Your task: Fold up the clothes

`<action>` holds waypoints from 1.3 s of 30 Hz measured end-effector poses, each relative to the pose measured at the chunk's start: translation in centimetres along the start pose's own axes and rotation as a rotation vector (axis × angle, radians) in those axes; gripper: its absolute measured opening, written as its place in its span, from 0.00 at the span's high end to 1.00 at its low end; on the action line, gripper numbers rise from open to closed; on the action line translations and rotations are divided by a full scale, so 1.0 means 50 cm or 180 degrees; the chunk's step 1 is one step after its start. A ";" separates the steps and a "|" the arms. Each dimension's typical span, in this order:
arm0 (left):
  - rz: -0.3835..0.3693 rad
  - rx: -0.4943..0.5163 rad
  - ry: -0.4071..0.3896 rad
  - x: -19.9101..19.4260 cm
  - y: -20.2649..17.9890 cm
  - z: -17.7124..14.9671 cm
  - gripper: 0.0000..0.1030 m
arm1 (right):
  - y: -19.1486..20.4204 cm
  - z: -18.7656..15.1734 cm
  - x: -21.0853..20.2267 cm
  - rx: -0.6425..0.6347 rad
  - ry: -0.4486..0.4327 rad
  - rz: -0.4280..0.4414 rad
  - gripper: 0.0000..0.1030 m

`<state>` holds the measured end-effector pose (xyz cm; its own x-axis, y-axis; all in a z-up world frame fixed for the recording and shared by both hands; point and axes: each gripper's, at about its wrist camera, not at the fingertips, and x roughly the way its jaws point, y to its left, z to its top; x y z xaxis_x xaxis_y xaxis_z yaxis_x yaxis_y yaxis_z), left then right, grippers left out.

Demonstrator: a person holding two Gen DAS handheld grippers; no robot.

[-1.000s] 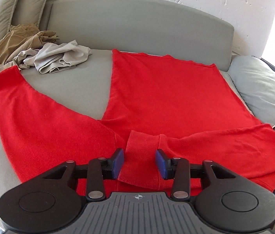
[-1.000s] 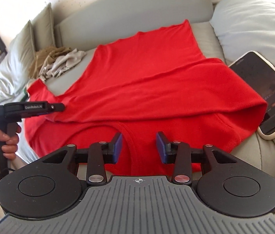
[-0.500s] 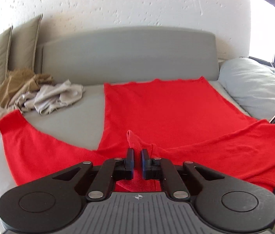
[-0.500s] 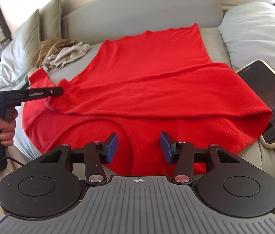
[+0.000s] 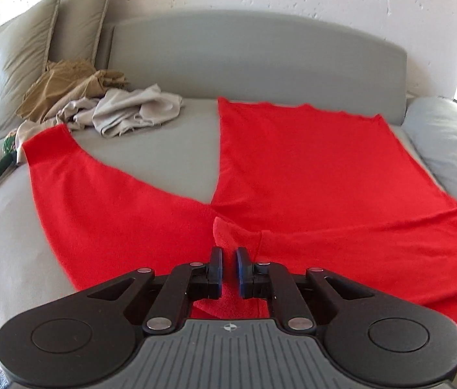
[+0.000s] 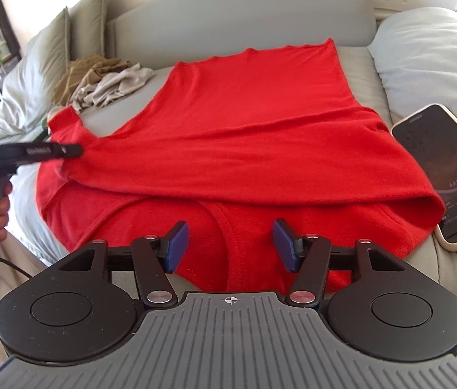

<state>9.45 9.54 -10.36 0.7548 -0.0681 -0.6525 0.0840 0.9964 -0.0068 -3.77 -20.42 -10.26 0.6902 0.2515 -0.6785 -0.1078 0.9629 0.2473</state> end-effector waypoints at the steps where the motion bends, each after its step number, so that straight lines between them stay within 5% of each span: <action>1: 0.0031 -0.0006 0.0029 0.001 0.001 -0.001 0.77 | -0.001 0.004 -0.004 0.0037 0.0005 -0.0010 0.39; 4: 0.0062 -0.0220 -0.0145 -0.034 0.015 -0.005 0.60 | -0.020 0.021 -0.040 0.0330 -0.0068 0.0128 0.41; 7: -0.0186 -0.0390 -0.0494 -0.070 0.019 -0.006 0.66 | -0.055 0.043 -0.089 0.0567 -0.0449 0.0166 0.42; 10: -0.0540 -0.0233 -0.0447 -0.059 -0.011 -0.004 0.73 | -0.116 0.082 -0.106 0.0892 -0.0715 -0.0095 0.49; 12: -0.0597 -0.0115 -0.0191 -0.025 -0.033 -0.008 0.74 | -0.179 0.119 -0.081 0.1215 -0.0607 -0.0319 0.55; 22: -0.0507 0.0058 0.0179 0.030 -0.060 -0.016 0.74 | -0.344 0.225 0.121 0.1643 0.0461 -0.0144 0.54; 23: -0.0518 0.0050 0.0179 0.031 -0.058 -0.016 0.74 | -0.343 0.226 0.134 0.1638 0.0512 -0.0123 0.60; 24: -0.0529 0.0041 0.0182 0.031 -0.056 -0.016 0.74 | -0.341 0.228 0.147 0.1619 0.0563 -0.0113 0.81; 25: -0.0540 0.0033 0.0185 0.032 -0.054 -0.016 0.74 | -0.333 0.231 0.159 0.1508 0.0603 -0.0171 0.91; 27: -0.0557 0.0011 0.0192 0.033 -0.052 -0.015 0.74 | -0.325 0.239 0.168 0.1369 0.0521 -0.0258 0.91; 30: -0.0566 0.0001 0.0194 0.034 -0.052 -0.015 0.74 | -0.330 0.249 0.135 0.1368 -0.0031 -0.0756 0.91; 32: -0.0564 0.0011 0.0194 0.035 -0.052 -0.015 0.74 | -0.341 0.248 0.110 0.1523 -0.0220 -0.0833 0.91; 37: -0.0552 -0.0044 0.0206 0.037 -0.051 -0.013 0.74 | -0.286 0.232 0.109 0.1158 0.0032 -0.0061 0.87; 39: -0.0540 -0.0052 0.0207 0.036 -0.052 -0.014 0.74 | -0.246 0.217 0.131 0.0865 0.0202 -0.0106 0.82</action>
<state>10.15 6.88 -12.04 0.6869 -0.2325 -0.6886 0.1957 0.9716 -0.1328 9.84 -31.69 -10.28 0.6431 0.2341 -0.7292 0.1160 0.9114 0.3949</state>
